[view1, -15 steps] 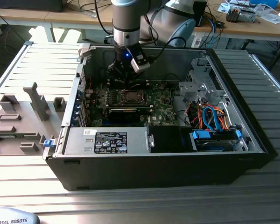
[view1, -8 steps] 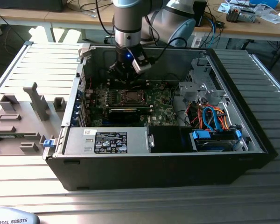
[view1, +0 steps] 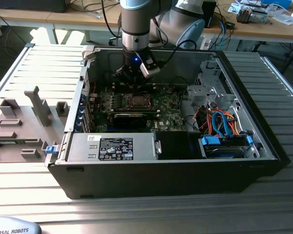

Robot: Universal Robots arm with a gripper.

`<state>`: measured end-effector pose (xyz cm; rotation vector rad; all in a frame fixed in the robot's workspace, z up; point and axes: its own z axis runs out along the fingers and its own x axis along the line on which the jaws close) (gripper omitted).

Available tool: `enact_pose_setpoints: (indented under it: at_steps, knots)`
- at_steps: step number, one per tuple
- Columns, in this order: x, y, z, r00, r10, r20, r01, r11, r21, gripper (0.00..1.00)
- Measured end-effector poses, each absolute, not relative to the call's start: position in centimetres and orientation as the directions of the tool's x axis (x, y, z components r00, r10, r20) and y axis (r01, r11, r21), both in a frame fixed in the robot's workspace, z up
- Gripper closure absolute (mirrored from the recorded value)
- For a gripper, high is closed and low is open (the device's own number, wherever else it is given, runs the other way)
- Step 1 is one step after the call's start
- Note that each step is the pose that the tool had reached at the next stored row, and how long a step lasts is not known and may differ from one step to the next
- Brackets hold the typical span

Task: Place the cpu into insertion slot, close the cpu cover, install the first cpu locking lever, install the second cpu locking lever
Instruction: 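Install the first cpu locking lever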

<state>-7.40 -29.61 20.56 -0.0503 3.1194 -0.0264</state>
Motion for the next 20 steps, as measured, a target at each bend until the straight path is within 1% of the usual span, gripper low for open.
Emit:
enact_pose_setpoints:
  at_steps: [20]
  knots:
    - [-6.46,-29.61,19.90,-0.999,-0.032,-0.021,-0.032,0.999,-0.017,0.89]
